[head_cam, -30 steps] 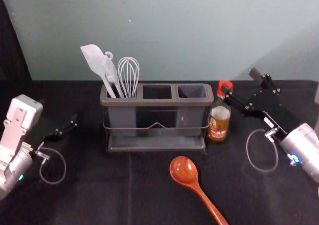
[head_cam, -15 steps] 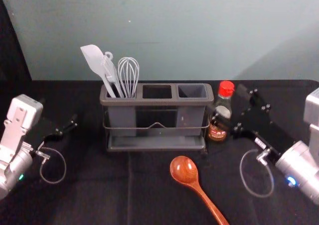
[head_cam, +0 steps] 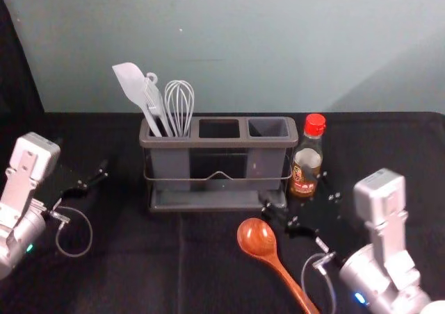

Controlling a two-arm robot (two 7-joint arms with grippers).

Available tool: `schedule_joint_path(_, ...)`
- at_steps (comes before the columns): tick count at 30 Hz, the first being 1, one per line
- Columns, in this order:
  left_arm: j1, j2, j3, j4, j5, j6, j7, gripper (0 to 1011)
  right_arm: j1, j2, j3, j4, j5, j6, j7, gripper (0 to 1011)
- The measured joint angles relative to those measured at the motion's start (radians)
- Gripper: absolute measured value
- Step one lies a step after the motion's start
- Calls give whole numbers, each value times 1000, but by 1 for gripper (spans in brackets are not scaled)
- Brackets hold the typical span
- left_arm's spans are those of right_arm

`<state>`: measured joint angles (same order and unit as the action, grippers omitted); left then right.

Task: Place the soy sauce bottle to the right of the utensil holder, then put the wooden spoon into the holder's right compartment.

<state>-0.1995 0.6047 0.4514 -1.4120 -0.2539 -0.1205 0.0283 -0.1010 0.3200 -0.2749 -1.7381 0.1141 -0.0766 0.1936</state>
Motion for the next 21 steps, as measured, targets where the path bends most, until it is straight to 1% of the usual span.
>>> schedule_joint_path(1,0,0,0,0,0,0,0,1011,-5,-14,-8,8,-21,8,-18,1002)
schedule_joint_path(3,0,0,0,0,0,0,0,1012,-8,-28,-14,16,-40,17,-34,1003)
schedule_joint_path(6,0,0,0,0,0,0,0,1011,-11,-46,-24,29,-61,31,-43,1003)
schedule_joint_path(11,0,0,0,0,0,0,0,1011,-15,-59,-30,41,-69,45,-31,1003)
schedule_joint_path(15,0,0,0,0,0,0,0,1012,-17,-59,-30,44,-72,49,-2,1002)
schedule_joint_path(21,0,0,0,0,0,0,0,1011,-17,-59,-30,44,-72,49,-3,1003)
